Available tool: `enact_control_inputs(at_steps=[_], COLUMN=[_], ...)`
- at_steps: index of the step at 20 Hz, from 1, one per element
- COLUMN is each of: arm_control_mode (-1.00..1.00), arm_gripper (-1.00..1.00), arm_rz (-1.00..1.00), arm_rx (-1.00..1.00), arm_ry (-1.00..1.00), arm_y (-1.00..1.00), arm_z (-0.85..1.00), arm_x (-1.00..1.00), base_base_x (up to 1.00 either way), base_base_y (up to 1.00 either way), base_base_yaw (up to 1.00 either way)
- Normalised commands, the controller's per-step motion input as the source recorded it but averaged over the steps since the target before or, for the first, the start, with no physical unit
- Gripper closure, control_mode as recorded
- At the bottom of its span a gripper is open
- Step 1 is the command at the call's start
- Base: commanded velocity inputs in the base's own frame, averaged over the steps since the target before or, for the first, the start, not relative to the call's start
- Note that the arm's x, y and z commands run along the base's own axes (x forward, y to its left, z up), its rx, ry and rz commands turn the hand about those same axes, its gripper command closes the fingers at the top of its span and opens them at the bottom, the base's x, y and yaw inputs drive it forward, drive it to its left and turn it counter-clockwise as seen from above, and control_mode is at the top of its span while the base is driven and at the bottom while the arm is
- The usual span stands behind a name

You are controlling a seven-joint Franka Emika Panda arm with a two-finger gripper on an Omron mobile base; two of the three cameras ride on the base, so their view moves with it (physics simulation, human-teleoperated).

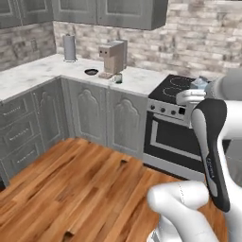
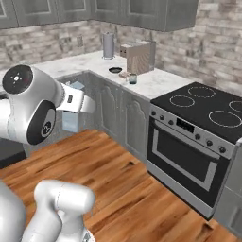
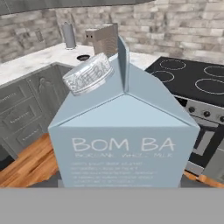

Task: Take a sugar cube from the saucer and place it inside the coffee. Then, grab milk from the fridge and place it next to the coffee on the counter to sweeten the coffee.

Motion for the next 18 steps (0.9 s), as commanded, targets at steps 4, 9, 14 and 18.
enact_control_inputs(at_steps=[4,9,14,18], arm_control_mode=[1.00,1.00,1.00,1.00], arm_gripper=[1.00,1.00,1.00,1.00], arm_rz=[0.00,0.00,0.00,0.00], arm_rx=[0.00,0.00,0.00,0.00], arm_ry=[0.00,0.00,0.00,0.00], arm_y=[0.00,0.00,0.00,0.00], arm_z=[0.00,0.00,0.00,0.00], arm_x=[0.00,0.00,0.00,0.00], base_base_x=[1.00,1.00,1.00,1.00], base_base_y=[0.01,0.15,0.51,0.80], base_base_yaw=[0.02,-0.18,-0.28,-0.32])
